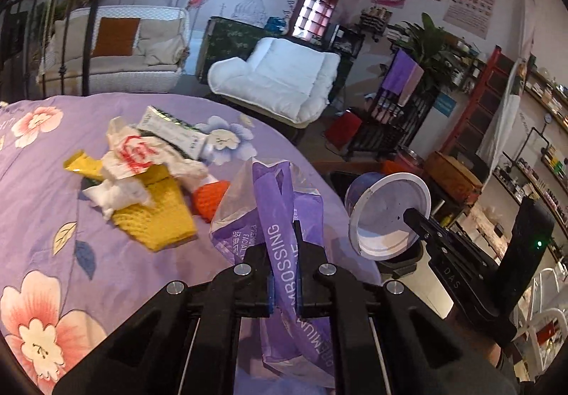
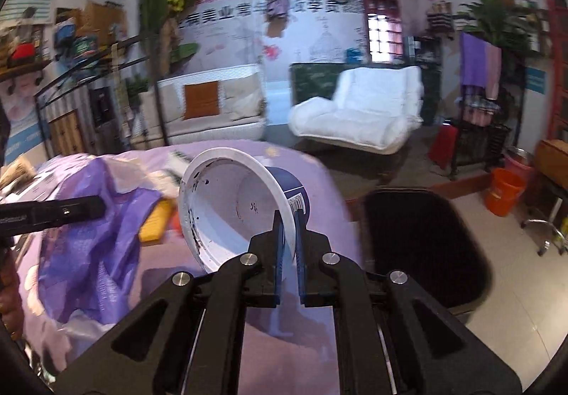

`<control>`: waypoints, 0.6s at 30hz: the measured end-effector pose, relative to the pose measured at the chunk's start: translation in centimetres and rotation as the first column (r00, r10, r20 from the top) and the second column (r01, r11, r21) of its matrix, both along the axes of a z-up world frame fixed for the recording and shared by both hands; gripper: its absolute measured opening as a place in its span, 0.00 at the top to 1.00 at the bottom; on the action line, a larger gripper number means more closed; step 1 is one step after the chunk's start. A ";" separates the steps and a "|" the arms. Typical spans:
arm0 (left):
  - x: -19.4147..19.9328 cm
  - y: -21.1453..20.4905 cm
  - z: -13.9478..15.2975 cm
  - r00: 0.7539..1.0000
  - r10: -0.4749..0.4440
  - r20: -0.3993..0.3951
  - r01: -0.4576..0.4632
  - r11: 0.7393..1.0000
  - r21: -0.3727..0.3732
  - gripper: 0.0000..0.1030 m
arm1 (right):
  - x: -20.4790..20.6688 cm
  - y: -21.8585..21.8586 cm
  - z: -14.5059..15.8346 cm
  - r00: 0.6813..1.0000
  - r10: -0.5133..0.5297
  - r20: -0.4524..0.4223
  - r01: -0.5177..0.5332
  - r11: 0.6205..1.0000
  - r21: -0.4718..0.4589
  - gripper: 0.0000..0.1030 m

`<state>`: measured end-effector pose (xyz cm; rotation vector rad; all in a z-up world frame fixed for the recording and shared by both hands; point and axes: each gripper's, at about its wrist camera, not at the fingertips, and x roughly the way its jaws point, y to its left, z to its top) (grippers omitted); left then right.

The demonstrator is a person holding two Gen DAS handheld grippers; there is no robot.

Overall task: Collect trash
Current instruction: 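Carry the bag and cup to the black bin and open both tools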

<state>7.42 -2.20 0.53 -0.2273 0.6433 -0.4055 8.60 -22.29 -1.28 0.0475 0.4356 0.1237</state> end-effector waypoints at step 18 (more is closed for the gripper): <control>4.1 -12.1 0.1 0.961 -0.276 0.008 0.276 0.961 0.019 0.92 | 12.9 -14.3 -9.0 0.882 -0.294 -0.367 0.283 0.955 -0.085 0.93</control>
